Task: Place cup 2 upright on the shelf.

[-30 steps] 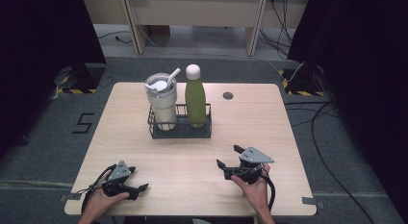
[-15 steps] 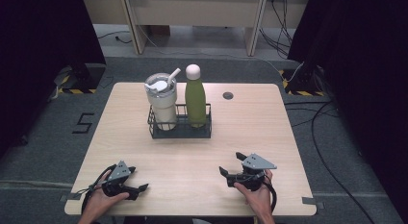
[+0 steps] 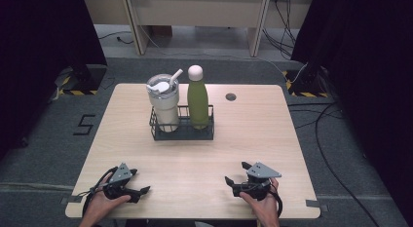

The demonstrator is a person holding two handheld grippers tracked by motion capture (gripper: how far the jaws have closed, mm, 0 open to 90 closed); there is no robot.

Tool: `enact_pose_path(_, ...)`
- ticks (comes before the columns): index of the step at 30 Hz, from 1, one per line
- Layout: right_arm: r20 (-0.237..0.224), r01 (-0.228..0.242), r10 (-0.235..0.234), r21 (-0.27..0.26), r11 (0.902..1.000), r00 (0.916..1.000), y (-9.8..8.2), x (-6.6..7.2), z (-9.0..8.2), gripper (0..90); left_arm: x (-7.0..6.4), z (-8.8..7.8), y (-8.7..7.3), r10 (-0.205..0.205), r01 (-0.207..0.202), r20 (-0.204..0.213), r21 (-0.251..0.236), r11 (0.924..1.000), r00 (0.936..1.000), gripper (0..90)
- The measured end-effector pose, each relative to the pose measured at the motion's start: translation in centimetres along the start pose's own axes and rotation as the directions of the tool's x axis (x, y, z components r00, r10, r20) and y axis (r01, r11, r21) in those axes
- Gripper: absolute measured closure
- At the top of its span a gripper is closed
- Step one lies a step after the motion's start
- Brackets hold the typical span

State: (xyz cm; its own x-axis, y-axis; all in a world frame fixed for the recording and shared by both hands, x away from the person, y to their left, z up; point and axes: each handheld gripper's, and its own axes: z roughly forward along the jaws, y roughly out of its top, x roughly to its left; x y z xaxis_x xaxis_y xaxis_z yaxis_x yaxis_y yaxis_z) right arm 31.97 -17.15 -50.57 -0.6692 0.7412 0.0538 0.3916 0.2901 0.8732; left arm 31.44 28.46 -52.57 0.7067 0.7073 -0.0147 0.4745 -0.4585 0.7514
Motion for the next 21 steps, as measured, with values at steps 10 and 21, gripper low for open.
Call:
enact_pose_path(10, 0.024, 0.001, -0.003, 0.072, 0.9974, 0.9997, -0.7, 0.1, -0.3, 15.4, 0.0, 0.0, 0.0, 0.001, -0.001, 0.0, 0.001, 1.0, 1.0, 14.4)
enact_pose_path(21, 0.037, 0.005, -0.011, 0.175, 0.9846, 0.9992, -1.3, 0.1, 0.1, 15.5, 0.0, 0.0, 0.0, 0.001, -0.001, 0.001, 0.002, 1.0, 1.0, 14.4)
